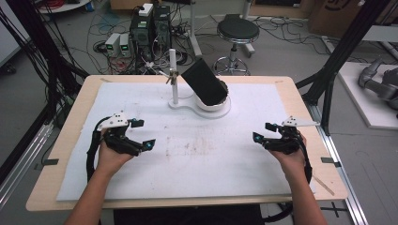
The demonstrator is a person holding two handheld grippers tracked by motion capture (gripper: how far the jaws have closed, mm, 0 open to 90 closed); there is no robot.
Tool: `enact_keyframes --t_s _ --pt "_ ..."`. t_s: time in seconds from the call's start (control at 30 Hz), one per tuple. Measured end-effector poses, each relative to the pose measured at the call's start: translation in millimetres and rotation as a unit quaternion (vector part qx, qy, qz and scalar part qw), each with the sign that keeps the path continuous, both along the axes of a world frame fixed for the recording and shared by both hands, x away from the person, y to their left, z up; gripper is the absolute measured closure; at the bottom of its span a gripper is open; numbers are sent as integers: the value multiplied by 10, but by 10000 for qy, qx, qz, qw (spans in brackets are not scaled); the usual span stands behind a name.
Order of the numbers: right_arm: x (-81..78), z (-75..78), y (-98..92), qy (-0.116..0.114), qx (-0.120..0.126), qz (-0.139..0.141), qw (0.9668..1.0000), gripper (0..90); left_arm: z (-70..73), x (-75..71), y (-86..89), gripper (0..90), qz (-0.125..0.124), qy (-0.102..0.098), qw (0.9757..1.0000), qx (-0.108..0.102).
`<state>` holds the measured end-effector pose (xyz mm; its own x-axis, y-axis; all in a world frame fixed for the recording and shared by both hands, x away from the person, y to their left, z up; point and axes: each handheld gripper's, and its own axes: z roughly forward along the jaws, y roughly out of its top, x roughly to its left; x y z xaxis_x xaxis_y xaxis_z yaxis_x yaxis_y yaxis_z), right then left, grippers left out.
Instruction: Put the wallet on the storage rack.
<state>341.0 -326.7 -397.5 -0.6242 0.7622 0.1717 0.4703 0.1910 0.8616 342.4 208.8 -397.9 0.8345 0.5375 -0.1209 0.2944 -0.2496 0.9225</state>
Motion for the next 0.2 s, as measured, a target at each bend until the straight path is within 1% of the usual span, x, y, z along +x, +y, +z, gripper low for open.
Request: enact_keyframes --t_s 0.2 --pt "-2 2 0 0 12 6 10000 208 4 0 14 27 44 -24 10000 -8"
